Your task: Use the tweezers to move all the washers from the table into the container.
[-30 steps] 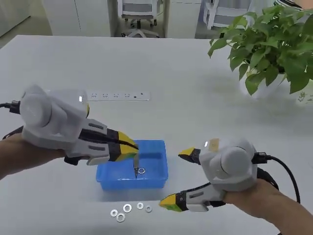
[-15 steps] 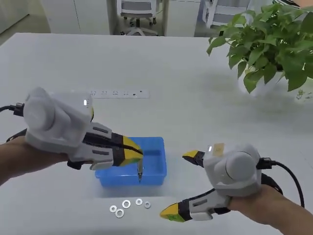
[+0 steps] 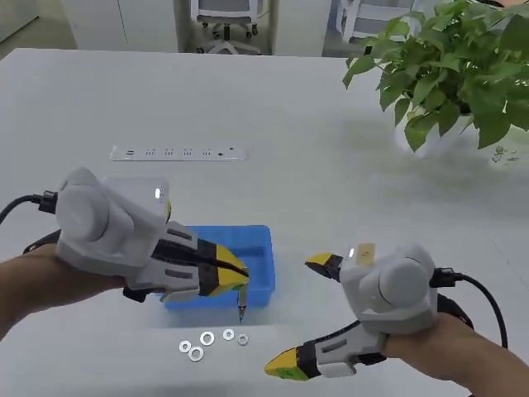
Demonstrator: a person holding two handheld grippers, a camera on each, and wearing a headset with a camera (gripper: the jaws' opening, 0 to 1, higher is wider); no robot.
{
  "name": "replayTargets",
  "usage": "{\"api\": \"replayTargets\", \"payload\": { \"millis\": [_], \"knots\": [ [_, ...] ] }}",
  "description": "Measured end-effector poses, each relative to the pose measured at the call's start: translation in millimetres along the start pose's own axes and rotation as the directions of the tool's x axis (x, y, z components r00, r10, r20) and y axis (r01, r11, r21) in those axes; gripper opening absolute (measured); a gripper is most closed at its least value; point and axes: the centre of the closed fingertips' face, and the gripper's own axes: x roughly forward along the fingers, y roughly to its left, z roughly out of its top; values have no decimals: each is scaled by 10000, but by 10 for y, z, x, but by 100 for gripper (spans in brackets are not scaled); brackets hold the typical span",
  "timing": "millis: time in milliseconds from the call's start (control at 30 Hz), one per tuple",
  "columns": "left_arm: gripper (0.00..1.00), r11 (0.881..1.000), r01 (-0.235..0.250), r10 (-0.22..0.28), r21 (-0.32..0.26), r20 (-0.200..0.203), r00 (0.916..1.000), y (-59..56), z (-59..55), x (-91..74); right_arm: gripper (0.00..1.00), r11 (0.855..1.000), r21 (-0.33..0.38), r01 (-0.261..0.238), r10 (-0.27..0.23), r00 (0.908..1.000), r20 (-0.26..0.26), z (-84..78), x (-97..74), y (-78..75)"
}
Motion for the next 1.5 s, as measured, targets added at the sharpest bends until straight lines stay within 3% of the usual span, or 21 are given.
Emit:
{"api": "replayTargets", "payload": {
  "millis": [567,1067,1500],
  "knots": [
    [5,9996,271,-272,-82,-175,9995,-87,-151,134,96,9994,31,-342,343,9993,-125,-78,78,131],
    [5,9985,376,-386,-391,-267,9989,-96,-313,187,94,9992,74,-396,398,9990,-217,-114,98,140],
    [5,9983,442,-446,-383,-98,9990,-109,-318,190,88,9980,-59,-628,628,9980,-97,-87,138,202]
  ]
}}
